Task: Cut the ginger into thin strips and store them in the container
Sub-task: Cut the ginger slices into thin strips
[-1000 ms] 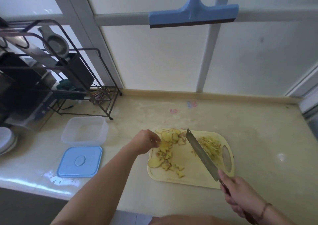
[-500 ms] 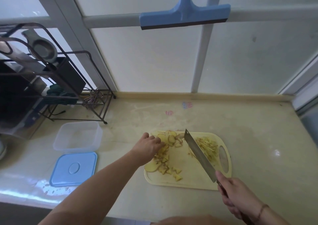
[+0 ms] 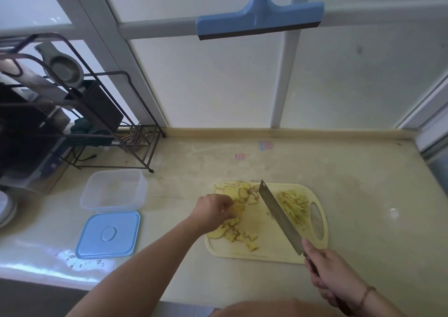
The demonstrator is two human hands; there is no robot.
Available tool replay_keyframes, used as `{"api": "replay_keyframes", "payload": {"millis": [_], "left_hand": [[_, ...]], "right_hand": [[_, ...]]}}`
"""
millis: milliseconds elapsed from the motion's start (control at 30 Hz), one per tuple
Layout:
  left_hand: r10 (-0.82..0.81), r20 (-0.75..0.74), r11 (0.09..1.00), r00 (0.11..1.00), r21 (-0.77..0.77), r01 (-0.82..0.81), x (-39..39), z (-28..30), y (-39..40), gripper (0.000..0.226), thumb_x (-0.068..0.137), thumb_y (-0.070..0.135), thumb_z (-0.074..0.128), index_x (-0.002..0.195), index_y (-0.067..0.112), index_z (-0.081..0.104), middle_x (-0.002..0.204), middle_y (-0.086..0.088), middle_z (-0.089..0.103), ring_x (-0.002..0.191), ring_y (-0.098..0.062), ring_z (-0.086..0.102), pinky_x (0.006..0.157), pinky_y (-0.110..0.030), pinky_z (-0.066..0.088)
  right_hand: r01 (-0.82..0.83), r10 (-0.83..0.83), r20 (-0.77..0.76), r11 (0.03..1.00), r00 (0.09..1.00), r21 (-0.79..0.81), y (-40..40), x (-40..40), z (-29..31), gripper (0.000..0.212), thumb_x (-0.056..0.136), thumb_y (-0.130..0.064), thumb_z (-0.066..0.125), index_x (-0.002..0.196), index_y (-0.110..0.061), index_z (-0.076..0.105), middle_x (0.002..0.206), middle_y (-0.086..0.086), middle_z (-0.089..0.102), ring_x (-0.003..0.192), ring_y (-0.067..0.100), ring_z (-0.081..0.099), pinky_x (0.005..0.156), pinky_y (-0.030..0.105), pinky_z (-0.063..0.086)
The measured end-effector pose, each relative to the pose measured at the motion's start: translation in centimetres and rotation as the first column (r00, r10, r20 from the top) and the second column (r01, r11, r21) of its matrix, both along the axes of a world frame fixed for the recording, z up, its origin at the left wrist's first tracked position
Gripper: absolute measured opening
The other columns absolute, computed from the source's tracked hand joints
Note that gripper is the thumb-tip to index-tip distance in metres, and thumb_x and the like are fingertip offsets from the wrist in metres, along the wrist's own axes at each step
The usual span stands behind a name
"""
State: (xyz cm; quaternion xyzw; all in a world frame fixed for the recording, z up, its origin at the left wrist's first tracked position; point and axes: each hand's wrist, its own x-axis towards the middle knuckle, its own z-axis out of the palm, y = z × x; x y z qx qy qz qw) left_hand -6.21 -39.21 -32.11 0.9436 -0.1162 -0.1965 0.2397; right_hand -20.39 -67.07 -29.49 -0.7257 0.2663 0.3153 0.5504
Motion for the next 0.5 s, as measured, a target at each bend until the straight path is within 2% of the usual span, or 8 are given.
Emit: {"api": "replay_keyframes", "payload": {"millis": [67,133,200,267,333,433,500], "left_hand": [[0.046,-0.166,0.99,0.985,-0.125,-0.067,-1.3,-0.1,-2.0,0.038,0.086,0.04,0.077,0.119,0.022,0.07,0.104,0.005,0.067,0.101,-0.017,0.063,0.093,-0.031,0.05],[-0.002,-0.174,0.994,0.985,-0.106,-0.016,-2.6,-0.7,-4.1,0.039,0.086,0.04,0.077,0.12,0.023,0.07,0.101,0.006,0.067,0.102,-0.016,0.062,0.098,-0.033,0.049],[-0.062,-0.063,0.998,0.996,0.0,0.062,-3.6,-1.6,-5.5,0.037,0.091,0.04,0.071,0.124,0.025,0.067,0.104,0.006,0.069,0.107,-0.017,0.058,0.104,-0.036,0.039],[-0.119,0.066,0.988,0.991,0.106,0.111,-4.2,-2.4,-5.8,0.039,0.095,0.041,0.063,0.131,0.025,0.062,0.114,0.006,0.069,0.113,-0.019,0.053,0.104,-0.037,0.032],[-0.153,0.194,0.987,0.969,0.086,0.138,-4.7,-2.8,-4.9,0.037,0.096,0.04,0.059,0.128,0.023,0.065,0.118,0.004,0.067,0.112,-0.023,0.056,0.098,-0.038,0.037],[-0.03,0.403,0.998,0.915,-0.041,0.05,-5.1,-3.5,-1.7,0.031,0.089,0.035,0.053,0.108,0.019,0.073,0.102,0.003,0.069,0.091,-0.025,0.064,0.077,-0.038,0.048],[0.026,0.402,0.999,0.915,0.007,-0.032,-5.3,-3.7,1.0,0.034,0.087,0.036,0.053,0.109,0.019,0.072,0.104,0.003,0.07,0.091,-0.026,0.064,0.076,-0.04,0.05]], "right_hand": [[0.009,-0.009,0.006,1.0,1.0,0.003,-0.1,-0.1,0.0,0.059,0.092,-0.065,0.041,0.062,-0.014,0.039,0.049,0.005,0.031,0.034,0.014,0.027,0.042,0.016,0.02],[0.013,-0.013,0.011,1.0,1.0,0.005,-0.3,-0.3,0.0,0.059,0.09,-0.065,0.042,0.062,-0.013,0.04,0.049,0.005,0.032,0.035,0.014,0.028,0.041,0.016,0.021],[0.021,-0.021,0.01,1.0,1.0,0.003,-0.5,-0.5,0.1,0.059,0.091,-0.065,0.042,0.064,-0.013,0.04,0.049,0.005,0.032,0.036,0.014,0.027,0.041,0.017,0.022],[0.026,-0.026,0.006,1.0,1.0,0.002,-0.7,-0.7,0.2,0.059,0.091,-0.065,0.042,0.065,-0.012,0.04,0.05,0.006,0.032,0.037,0.014,0.028,0.042,0.019,0.022],[0.021,-0.021,0.008,1.0,1.0,0.002,-0.9,-0.8,0.2,0.059,0.089,-0.066,0.042,0.065,-0.012,0.04,0.05,0.006,0.032,0.037,0.014,0.028,0.042,0.019,0.022],[0.026,-0.026,0.01,1.0,1.0,0.005,-0.9,-1.0,0.2,0.059,0.087,-0.067,0.043,0.065,-0.012,0.041,0.051,0.007,0.032,0.037,0.015,0.028,0.041,0.017,0.021],[0.029,-0.029,0.011,1.0,1.0,0.011,-1.0,-1.1,0.0,0.059,0.087,-0.067,0.043,0.066,-0.012,0.041,0.051,0.007,0.033,0.036,0.015,0.029,0.042,0.018,0.02]]}}
